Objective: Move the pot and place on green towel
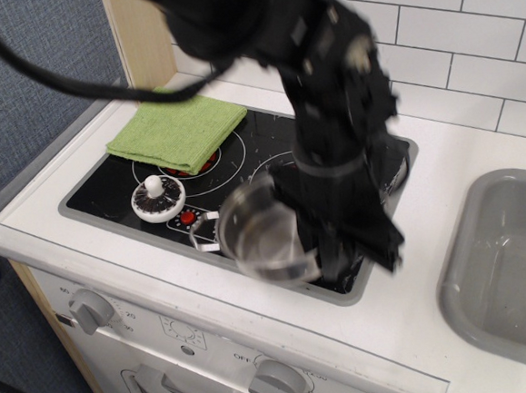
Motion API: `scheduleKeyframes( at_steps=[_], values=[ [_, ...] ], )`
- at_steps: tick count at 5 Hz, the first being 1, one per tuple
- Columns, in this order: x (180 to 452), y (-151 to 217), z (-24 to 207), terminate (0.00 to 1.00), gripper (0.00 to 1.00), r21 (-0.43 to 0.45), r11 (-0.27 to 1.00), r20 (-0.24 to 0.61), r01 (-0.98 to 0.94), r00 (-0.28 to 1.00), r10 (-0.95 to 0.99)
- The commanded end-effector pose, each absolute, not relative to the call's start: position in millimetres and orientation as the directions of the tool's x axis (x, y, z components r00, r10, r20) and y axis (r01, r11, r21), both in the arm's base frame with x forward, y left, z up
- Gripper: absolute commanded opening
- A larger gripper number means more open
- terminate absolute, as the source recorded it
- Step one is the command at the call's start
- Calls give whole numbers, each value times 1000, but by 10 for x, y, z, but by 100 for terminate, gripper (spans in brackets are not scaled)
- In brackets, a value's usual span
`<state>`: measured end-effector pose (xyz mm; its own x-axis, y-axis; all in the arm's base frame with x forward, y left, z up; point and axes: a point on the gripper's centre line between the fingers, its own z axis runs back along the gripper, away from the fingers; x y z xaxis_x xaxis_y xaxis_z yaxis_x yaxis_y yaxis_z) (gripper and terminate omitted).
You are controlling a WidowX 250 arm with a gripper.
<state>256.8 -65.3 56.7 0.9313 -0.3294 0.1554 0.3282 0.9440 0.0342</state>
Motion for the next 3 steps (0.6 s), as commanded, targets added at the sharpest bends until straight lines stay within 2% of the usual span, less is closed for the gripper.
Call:
scheduleKeyframes(
  at_steps=[1, 3],
  values=[
    [3016, -136, 1237, 0, 0, 33, 992, 270, 120, 955, -124],
    [3551, 603, 944, 0, 0, 77, 992, 222, -100, 972, 81]
  ],
)
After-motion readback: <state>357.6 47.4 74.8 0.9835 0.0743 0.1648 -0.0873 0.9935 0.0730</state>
